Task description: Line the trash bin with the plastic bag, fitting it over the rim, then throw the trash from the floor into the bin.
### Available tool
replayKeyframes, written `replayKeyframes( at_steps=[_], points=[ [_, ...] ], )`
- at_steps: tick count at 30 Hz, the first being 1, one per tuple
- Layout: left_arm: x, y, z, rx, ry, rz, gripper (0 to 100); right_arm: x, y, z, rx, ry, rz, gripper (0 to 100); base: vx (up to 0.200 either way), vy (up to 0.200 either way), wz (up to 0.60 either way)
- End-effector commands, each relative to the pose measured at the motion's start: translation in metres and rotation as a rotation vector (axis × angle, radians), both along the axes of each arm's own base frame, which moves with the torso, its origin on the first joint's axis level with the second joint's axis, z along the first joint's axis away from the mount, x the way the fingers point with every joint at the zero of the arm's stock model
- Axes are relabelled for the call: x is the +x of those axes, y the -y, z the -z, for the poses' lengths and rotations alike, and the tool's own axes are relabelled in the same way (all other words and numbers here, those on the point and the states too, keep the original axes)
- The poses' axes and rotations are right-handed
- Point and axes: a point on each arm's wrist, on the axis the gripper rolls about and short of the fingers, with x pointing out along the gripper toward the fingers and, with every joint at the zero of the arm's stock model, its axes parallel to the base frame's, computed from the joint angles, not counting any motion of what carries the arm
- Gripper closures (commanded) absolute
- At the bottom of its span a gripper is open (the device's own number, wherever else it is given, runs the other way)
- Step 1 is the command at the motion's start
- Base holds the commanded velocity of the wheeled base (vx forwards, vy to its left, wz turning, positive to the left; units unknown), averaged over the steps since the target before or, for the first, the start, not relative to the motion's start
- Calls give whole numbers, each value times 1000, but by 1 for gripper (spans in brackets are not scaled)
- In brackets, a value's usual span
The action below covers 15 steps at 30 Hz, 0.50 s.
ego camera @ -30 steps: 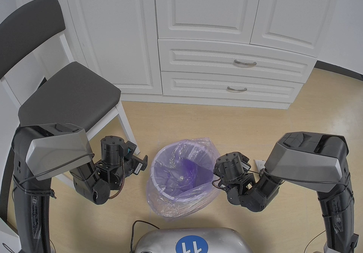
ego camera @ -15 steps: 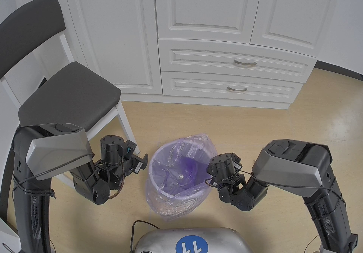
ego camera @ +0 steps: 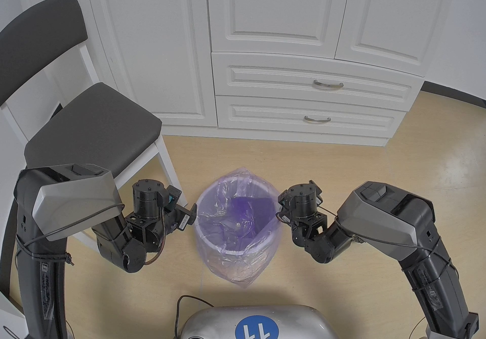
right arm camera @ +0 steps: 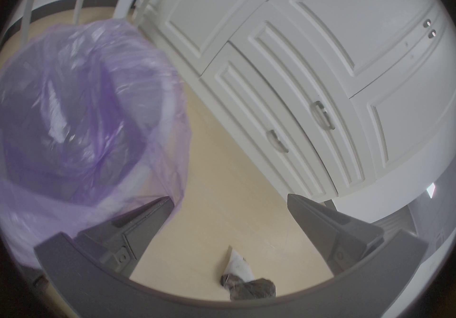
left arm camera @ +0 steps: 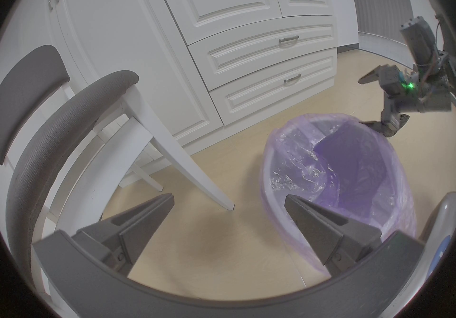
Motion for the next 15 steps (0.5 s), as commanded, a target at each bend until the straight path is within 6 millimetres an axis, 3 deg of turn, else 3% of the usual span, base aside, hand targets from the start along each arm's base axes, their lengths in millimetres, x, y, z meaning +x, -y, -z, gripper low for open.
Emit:
replayKeyframes(
  at_steps=[1, 8, 15],
  points=[
    [1, 0, -2, -2, 6, -2, 0, 27, 7, -7, 61, 84, 11, 0, 0, 0, 0],
    [1, 0, 0, 1, 2, 0, 0, 52, 8, -24, 182, 212, 35, 0, 0, 0, 0],
    [0, 1, 1, 2, -1, 2, 0, 56, 11, -25, 206, 218, 42, 0, 0, 0, 0]
  ],
)
